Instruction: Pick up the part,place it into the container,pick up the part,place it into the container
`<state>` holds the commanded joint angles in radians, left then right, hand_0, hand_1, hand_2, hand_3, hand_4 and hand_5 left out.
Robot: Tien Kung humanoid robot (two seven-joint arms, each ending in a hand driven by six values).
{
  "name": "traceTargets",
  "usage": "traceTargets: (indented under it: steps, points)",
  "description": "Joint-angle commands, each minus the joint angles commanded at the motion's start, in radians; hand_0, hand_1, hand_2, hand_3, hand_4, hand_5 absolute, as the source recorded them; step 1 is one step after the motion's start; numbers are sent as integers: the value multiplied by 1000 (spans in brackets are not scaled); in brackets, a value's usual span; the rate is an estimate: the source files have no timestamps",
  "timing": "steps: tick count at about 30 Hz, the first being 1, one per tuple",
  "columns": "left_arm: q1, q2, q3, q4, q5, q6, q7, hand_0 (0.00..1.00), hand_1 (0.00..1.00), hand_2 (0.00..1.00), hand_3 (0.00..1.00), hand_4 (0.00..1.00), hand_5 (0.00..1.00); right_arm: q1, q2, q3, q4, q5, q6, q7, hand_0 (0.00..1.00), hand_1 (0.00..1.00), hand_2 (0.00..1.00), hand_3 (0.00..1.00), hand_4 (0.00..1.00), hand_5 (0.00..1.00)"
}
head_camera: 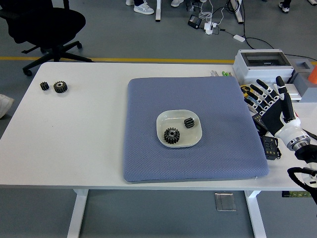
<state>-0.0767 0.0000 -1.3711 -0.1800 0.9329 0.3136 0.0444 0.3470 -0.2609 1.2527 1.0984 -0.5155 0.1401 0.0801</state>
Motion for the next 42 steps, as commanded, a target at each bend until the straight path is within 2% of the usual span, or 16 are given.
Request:
traceTargets:
  steps: [4,7,11,14,24,25,30,31,42]
  points:
    - [1,0,-2,0,1,0,-1,655,631,722,593,703,619,-88,28,96,53,-83,8,-31,846,807,822,839,998,858]
    - [1,0,-4,0,5,0,1,655,632,722,593,701,617,-141,37,148,90,-175,-9,-45,842,805,818,835,998,860]
    - [3,0,-10,0,10,0,2,655,632,722,593,701,617,-191,34,182,126,-262,-39,-32,842,805,818,835,998,860]
    - [4,0,-11,0,12,0,3,655,631,721,593,700,617,-211,33,201,138,-282,-58,-10,855,813,826,844,998,857]
    - [5,0,-15,0,15,0,3,656,631,719,592,699,617,-210,31,239,142,-341,-66,8,871,820,833,848,998,858]
    - [5,0,-15,0,14,0,3,655,631,717,591,698,617,-209,32,239,141,-342,-65,10,903,834,848,861,998,857]
    - [5,0,-10,0,8,-1,2,655,631,717,591,698,617,-200,39,235,138,-352,-34,1,903,834,848,861,998,857]
    - [5,0,-10,0,8,-1,2,655,631,717,590,698,617,-198,40,235,138,-352,-27,1,936,858,868,897,998,921]
    - [6,0,-11,0,14,0,5,655,631,717,590,698,618,-204,39,263,140,-367,12,-7,944,859,871,900,998,936]
